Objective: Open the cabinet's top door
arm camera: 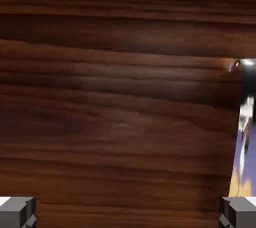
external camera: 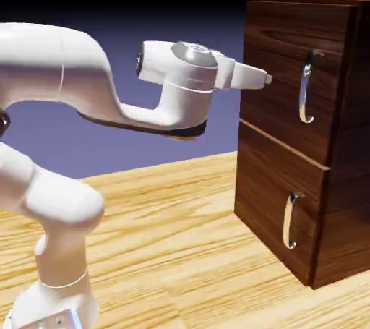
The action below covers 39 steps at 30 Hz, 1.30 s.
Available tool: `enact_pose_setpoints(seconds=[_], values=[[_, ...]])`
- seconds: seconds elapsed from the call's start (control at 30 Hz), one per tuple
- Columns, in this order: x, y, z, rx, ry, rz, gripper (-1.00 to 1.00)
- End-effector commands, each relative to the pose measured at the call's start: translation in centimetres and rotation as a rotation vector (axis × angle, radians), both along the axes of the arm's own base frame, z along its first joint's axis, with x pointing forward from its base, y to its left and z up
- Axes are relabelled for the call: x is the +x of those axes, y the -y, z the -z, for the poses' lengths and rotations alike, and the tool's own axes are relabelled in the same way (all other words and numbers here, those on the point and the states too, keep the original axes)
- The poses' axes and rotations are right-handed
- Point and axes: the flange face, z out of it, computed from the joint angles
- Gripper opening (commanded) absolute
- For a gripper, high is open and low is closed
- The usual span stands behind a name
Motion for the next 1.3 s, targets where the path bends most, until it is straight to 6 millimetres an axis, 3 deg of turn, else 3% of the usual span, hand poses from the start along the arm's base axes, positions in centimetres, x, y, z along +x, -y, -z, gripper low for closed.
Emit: enact_pose_setpoints(seconds=[0.0, 0.57, 0.73, 0.77, 0.8, 1.27], values=[[0.1, 0.4, 0.1, 0.003, 0.011, 0.000, 0.00], [3.5, 7.6, 3.6, 0.055, 0.166, -0.009, 0.00], [8.4, 7.3, 3.6, 0.055, 0.166, -0.009, 0.00], [8.4, 7.3, 3.6, 0.054, 0.166, -0.009, 0.00], [8.4, 7.3, 3.6, 0.054, 0.166, -0.009, -1.00], [1.4, 3.7, 3.6, 0.036, 0.172, 0.212, -1.00]])
